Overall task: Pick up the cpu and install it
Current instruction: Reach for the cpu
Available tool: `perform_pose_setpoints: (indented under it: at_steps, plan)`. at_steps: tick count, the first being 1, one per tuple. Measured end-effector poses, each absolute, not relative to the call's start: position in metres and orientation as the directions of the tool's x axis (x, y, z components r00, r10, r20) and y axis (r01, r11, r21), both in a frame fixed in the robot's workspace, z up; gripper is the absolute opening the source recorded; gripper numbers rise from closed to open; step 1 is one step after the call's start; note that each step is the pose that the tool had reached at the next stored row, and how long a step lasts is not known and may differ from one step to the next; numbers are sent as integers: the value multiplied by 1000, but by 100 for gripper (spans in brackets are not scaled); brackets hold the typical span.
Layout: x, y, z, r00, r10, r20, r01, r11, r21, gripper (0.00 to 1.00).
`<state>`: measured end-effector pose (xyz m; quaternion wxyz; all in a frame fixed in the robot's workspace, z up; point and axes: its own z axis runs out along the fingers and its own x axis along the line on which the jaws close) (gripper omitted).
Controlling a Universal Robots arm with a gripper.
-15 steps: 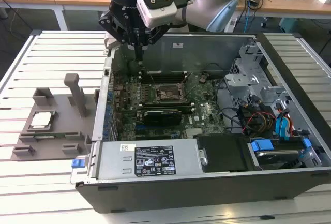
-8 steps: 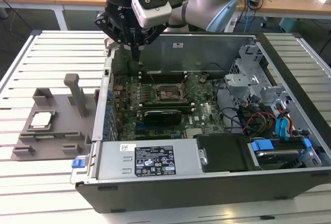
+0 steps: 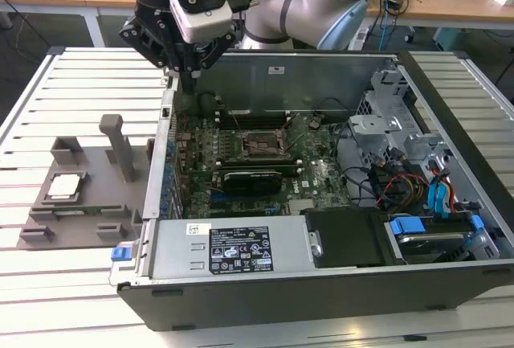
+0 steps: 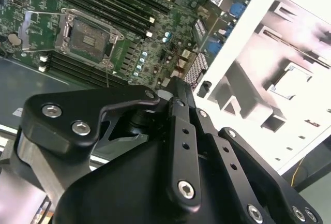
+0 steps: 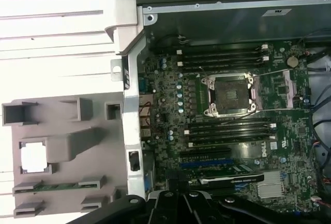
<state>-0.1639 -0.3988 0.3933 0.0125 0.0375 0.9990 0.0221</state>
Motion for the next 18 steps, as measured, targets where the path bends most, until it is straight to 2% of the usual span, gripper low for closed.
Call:
perform_pose_setpoints:
  at_steps: [18]
  plan:
    - [-198, -399, 393, -997, 75, -23, 74, 996, 45, 11]
